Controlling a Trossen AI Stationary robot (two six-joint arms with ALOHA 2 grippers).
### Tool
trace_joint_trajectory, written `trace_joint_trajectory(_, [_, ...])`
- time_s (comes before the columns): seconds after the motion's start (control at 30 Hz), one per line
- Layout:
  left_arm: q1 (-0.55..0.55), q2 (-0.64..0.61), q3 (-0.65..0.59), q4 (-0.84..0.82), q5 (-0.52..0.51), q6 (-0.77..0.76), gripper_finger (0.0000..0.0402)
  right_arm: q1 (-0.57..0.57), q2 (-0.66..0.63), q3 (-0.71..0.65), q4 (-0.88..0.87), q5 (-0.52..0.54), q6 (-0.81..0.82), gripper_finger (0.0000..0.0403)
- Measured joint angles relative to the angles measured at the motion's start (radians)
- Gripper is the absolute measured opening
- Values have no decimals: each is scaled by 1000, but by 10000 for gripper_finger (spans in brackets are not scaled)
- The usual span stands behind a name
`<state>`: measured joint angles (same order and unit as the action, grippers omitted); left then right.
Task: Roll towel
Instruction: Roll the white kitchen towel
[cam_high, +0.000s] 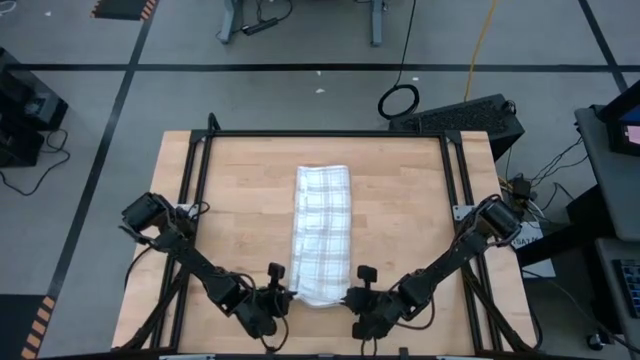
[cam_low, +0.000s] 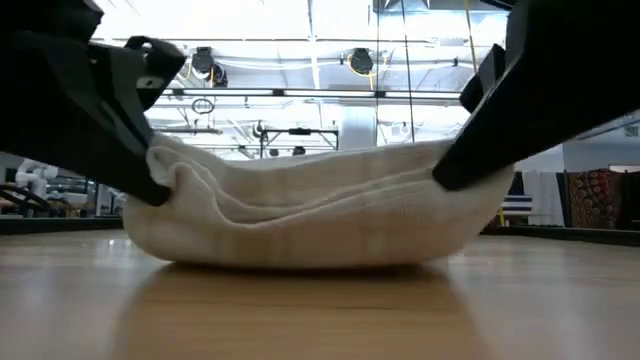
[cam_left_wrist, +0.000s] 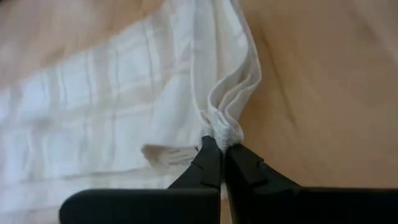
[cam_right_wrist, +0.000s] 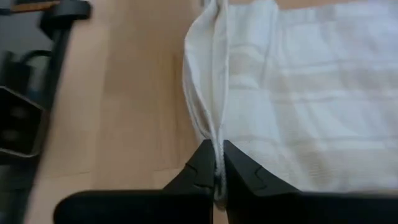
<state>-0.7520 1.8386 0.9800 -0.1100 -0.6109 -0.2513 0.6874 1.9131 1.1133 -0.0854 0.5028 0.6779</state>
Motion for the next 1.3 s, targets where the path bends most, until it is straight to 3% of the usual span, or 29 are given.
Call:
trace_joint_trajectory(0.2, [-32,-3,-31,113,50,-119,3,-41,-16,0,9,-188,135,4])
trace_joint_trajectory(0.37, [-58,-3,-31,164,66,-195,4,-46,-16,0,31,-223,153,4])
trace_joint_trajectory(0.73, [-110,-3,-64,114,-11,-460,10,-39,-13,-37,203,-205,197,4])
trace_joint_trajectory(0.9, [-131,-3,-95,190,-11,-555,11,-23,-11,-92,323,-178,246,4])
trace_joint_trajectory(1.07, [-136,-3,-104,256,5,-600,12,-18,-11,-111,328,-149,273,4])
trace_joint_trajectory(1.3, [-80,-3,-110,149,27,-694,12,-55,-11,-111,310,-141,254,4])
